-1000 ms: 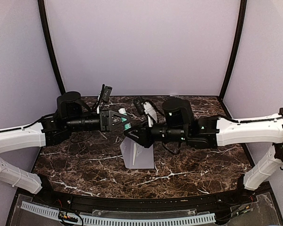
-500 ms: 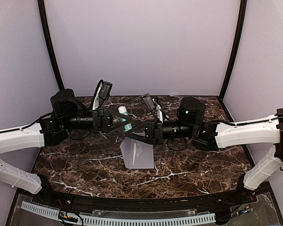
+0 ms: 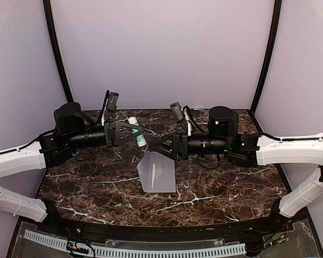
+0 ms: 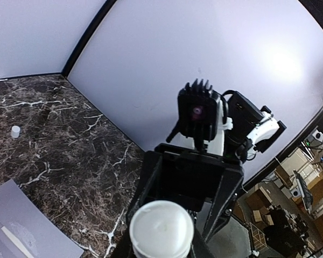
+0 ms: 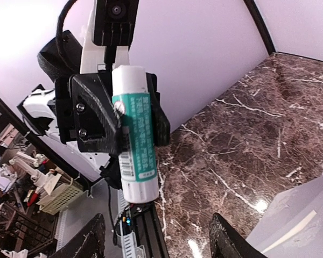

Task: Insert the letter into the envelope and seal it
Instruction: Unscrew the solid glue.

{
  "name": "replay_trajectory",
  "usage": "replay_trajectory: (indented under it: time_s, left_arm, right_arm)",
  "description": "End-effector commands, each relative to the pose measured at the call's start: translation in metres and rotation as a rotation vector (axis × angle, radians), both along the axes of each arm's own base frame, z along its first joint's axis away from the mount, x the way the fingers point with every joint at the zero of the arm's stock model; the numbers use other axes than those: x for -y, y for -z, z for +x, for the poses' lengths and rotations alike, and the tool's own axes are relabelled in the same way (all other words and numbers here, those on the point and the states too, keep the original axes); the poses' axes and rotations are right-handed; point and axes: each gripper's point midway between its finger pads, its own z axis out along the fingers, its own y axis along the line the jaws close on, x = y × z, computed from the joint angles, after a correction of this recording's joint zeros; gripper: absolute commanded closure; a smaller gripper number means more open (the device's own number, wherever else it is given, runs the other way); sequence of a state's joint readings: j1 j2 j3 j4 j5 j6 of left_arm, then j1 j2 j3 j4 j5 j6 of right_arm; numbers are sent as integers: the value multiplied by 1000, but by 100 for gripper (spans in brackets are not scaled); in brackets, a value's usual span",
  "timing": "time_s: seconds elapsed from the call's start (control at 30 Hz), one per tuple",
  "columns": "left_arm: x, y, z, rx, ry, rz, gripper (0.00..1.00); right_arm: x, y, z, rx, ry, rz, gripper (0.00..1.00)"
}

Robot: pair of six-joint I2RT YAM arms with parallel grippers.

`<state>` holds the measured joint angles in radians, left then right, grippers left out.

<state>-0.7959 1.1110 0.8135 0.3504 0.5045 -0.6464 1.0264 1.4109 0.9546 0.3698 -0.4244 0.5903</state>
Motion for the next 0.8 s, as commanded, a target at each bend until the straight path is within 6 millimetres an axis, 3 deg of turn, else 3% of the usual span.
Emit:
replay_trajectory:
  time_s: [0.0,0.3,0.77]
  left_arm:
    - [-15,19,26,-96,-142,33,100]
    - [-14,33,40,-156,-195,69,100]
    - [-10,34,33,-162,-146,62,100]
  right_arm:
    - [2,10,12,75,123,-129,38]
    - [-19,21,12,120,191,-232,50]
    - [-45,27,20,167,209,-277,56]
